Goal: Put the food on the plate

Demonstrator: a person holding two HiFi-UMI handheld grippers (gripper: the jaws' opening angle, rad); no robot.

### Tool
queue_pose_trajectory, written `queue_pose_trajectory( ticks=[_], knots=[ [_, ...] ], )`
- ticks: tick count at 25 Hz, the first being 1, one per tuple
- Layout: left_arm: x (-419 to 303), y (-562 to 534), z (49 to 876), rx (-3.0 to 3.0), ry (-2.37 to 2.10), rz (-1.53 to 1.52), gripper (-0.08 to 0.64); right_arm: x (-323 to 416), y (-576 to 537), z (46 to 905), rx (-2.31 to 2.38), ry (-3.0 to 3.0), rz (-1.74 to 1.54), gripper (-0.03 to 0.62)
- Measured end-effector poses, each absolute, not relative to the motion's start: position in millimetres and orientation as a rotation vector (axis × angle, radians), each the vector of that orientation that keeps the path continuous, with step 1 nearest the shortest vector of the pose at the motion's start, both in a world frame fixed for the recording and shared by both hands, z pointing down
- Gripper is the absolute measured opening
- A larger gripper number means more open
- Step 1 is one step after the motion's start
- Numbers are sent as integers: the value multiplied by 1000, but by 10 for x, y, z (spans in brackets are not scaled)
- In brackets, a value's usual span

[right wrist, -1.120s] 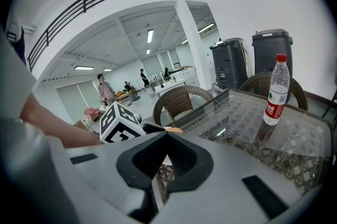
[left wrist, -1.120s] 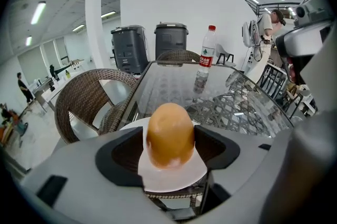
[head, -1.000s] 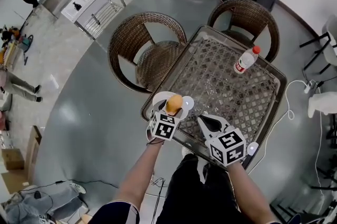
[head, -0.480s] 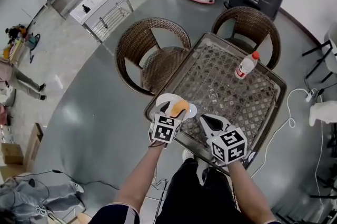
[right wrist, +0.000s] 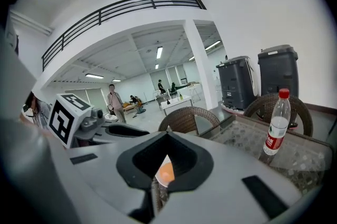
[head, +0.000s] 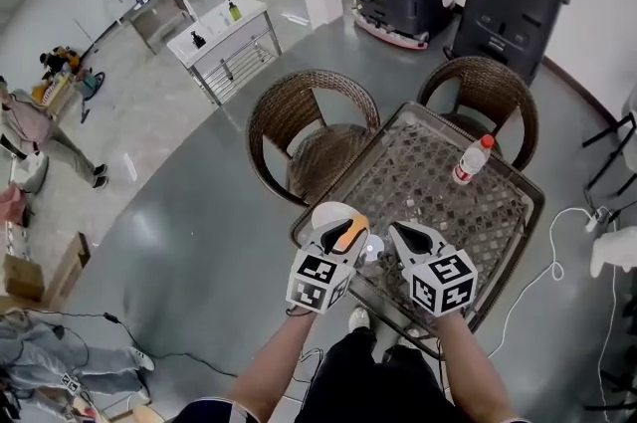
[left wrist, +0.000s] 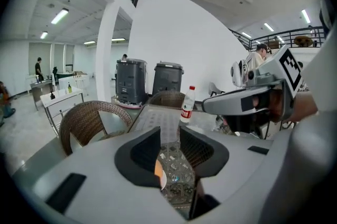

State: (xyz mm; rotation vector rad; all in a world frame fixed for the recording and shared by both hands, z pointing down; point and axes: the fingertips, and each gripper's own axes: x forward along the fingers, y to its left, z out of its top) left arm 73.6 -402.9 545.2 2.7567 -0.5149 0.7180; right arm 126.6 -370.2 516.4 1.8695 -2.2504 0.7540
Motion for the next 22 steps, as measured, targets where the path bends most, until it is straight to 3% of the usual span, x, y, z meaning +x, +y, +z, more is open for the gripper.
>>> queue_pose_trajectory(
  ticks=[10, 22],
  knots=[
    [747, -3801, 4497, 2870, -563, 470, 9, 1262, -3691, 4433, 1861, -2403, 501, 5],
    [814, -3607, 3665, 2937, -531, 203, 9, 1238, -3575, 3544, 1883, -2566, 223, 5]
  ],
)
